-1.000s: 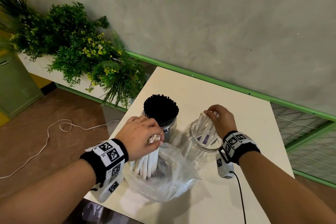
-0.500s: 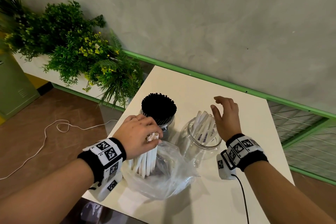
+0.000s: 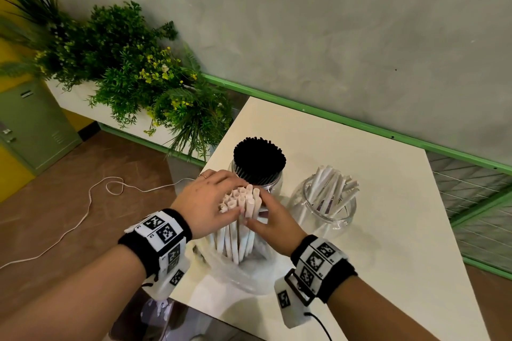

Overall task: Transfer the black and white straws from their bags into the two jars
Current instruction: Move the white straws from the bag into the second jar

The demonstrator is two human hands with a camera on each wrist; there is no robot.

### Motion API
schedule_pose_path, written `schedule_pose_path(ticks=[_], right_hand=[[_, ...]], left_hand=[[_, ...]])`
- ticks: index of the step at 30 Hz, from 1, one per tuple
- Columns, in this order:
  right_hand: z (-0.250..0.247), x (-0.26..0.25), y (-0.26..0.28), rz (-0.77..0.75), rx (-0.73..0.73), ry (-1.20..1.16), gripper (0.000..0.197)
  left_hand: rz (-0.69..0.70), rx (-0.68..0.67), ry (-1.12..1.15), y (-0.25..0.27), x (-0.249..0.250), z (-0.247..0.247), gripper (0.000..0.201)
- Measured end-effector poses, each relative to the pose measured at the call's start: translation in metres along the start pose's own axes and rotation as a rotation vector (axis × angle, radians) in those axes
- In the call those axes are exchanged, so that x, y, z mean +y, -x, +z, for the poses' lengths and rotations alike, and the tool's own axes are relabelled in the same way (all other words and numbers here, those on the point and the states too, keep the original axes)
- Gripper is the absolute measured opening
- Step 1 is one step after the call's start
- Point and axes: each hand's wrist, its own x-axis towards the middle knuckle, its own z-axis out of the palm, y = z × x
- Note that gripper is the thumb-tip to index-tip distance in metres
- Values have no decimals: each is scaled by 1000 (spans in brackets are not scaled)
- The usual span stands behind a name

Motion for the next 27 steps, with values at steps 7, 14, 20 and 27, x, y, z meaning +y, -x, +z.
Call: schedule_pose_path(ticks=[7, 14, 20, 27], right_hand=[[10, 6, -4, -66, 121, 10, 38], [19, 6, -4, -56, 212, 27, 39], [19, 4, -1, -63, 261, 51, 29], [19, -3, 7, -146, 345, 160, 32]], left_hand=[[-10, 92, 90, 10, -6, 3, 42], [-15, 50, 69, 7, -5, 3, 37], [-47, 24, 18, 0, 2, 2, 41], [-3, 99, -27, 0, 6, 5, 37]])
